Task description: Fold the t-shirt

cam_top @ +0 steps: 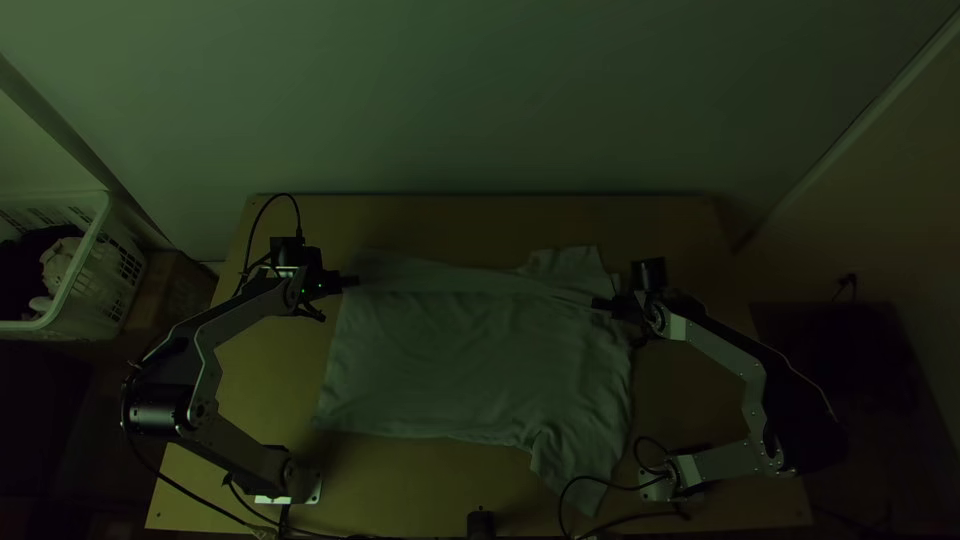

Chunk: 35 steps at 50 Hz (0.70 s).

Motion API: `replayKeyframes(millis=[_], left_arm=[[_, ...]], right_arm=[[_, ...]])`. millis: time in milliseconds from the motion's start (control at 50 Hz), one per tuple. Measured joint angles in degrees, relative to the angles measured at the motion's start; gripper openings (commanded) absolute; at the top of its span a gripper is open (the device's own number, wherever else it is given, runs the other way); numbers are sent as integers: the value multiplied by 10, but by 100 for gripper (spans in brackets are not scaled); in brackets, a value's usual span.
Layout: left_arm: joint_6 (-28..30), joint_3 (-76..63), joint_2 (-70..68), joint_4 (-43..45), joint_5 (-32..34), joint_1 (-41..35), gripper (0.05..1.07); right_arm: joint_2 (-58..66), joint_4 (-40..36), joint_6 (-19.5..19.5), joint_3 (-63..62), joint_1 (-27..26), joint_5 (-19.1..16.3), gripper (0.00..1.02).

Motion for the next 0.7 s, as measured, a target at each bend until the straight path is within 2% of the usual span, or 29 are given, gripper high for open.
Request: replayKeyframes(millis=[100,180,200,260,380,580,700], left_arm=[[0,-1,0,8,0,0,67],[1,-1,0,9,0,2,98],[2,-1,0,8,0,2,102],[3,0,0,-6,0,2,103],[7,1,0,-40,0,2,103],[7,1,-58,-72,3,0,102],[10,1,-112,-103,4,-5,102]], right_arm=[[0,1,0,0,0,4,24],[-2,0,-2,0,-3,6,47],[-3,0,-2,0,-3,7,53],[-13,-3,-3,-2,-3,10,68],[-52,-35,-6,-4,-2,10,81],[-113,-121,-9,-2,1,10,88],[-148,-176,-26,-1,3,10,92]])
